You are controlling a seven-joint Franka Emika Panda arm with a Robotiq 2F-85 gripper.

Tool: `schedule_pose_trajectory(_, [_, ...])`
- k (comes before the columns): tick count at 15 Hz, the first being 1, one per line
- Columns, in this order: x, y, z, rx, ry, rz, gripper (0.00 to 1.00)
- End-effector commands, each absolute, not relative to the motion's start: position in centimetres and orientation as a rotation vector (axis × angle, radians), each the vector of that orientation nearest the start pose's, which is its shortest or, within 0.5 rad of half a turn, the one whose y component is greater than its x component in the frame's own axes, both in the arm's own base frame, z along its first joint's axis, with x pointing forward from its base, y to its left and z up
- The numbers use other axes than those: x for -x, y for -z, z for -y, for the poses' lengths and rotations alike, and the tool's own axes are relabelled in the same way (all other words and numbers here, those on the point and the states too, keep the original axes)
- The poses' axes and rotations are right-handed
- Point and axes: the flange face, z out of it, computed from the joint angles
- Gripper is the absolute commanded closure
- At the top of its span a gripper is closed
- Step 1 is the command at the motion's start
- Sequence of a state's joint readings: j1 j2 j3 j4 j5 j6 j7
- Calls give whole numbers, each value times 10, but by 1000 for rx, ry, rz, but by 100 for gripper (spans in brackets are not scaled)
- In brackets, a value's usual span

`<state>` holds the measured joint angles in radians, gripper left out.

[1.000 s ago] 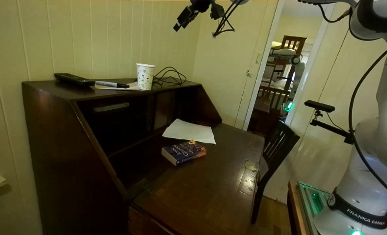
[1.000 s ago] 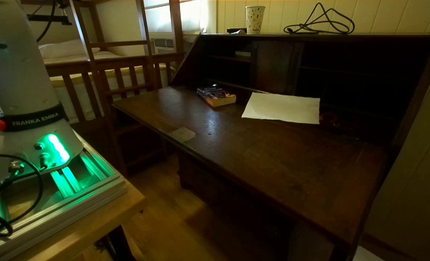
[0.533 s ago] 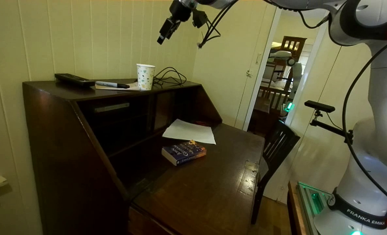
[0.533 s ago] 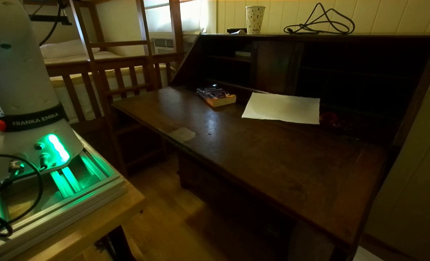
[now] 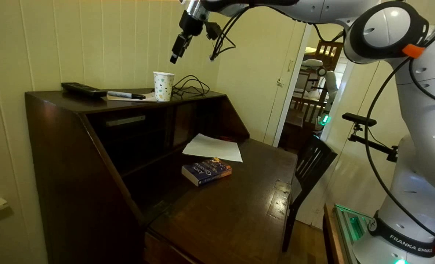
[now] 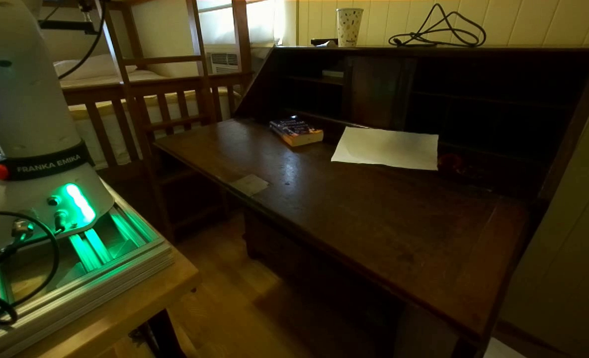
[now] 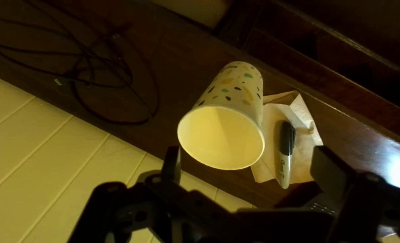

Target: Put the cup on the bottom surface on the cupboard

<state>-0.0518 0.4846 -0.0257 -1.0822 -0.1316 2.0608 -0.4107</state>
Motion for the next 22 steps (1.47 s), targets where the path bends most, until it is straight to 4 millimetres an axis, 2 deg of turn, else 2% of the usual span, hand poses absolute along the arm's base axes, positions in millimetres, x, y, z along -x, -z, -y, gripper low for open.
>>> schedule_pose_trajectory(1, [-750,-596,60,3203,764,680,12])
schedule_pose_trajectory(2, [-753,-592,59,3193,766,701,30])
schedule_pose_trajectory(3, [-757,-589,57,3185,763,721,36])
schedule_pose_trajectory(4, [-760,-585,54,3174,761,738,36])
schedule_pose_trajectory(9, [-768,-574,48,3148,745,797,66])
schedule_pose_trajectory(12, [-771,-567,47,3138,712,801,71])
schedule_pose_trajectory(13, [-771,-565,47,3134,696,797,68])
schedule_pose_trajectory(15, [-772,-559,47,3129,662,788,70])
schedule_pose_trajectory(17, [-772,-556,48,3130,641,775,92])
schedule_pose_trajectory(18, [-772,-556,49,3137,636,766,98])
schedule_pose_trajectory(20, [-770,-566,53,3176,654,727,100])
schedule_pose_trajectory(22, [-759,-584,62,3219,634,623,99])
